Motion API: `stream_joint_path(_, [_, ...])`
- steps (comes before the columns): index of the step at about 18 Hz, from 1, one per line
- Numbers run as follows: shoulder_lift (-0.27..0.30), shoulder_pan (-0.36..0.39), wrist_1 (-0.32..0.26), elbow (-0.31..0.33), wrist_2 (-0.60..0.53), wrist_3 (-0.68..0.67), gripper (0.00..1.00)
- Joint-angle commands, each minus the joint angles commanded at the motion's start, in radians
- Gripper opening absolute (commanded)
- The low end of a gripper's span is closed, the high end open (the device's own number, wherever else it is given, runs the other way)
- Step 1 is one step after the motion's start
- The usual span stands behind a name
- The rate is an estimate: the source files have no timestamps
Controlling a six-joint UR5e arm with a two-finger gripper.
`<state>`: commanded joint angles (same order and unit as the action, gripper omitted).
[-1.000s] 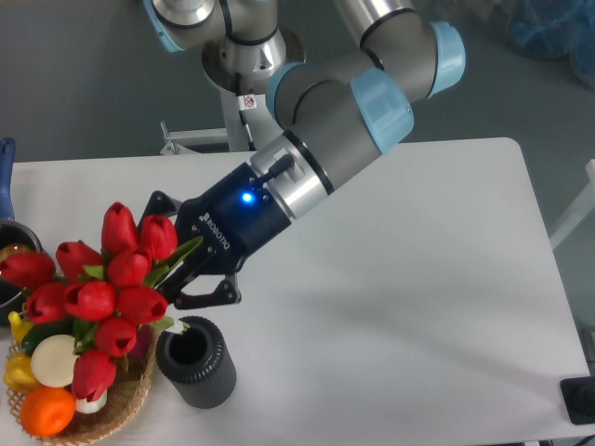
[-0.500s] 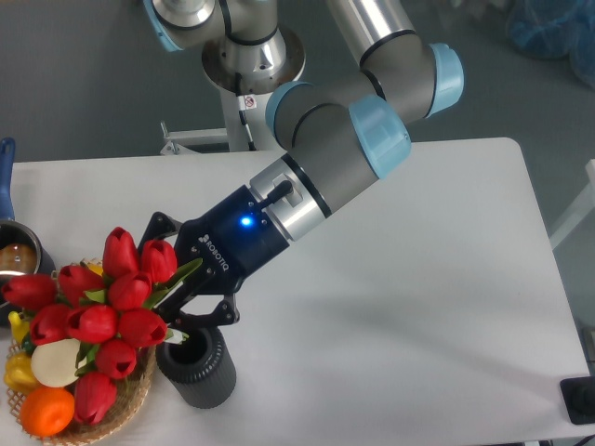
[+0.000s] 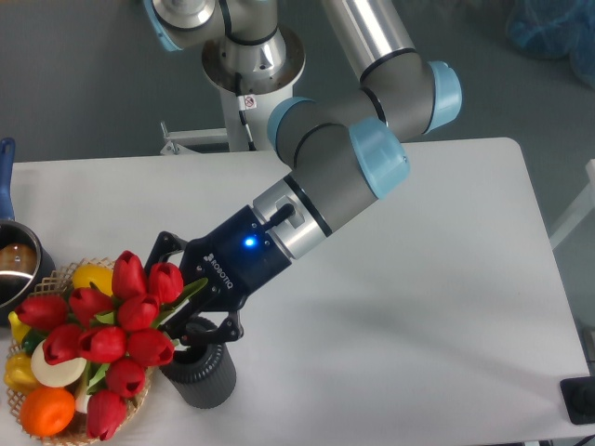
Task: Insert the flowers into the vase
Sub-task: 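Lower the tulip stems down into the black vase opening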
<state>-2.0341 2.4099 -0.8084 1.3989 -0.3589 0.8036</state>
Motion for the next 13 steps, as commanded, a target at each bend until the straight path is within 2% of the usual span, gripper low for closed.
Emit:
stream_joint_path(6, [0.012, -0.005, 0.0, 0.121, -0.005, 0.146, 0.0])
stream_joint_path(10, [0.005, -0.005, 0.0, 0.155, -0.009, 0.192, 0.0])
stream_joint_path(13, [0.003, -0.003, 0.0, 0.186, -0.066, 0.241, 0.01])
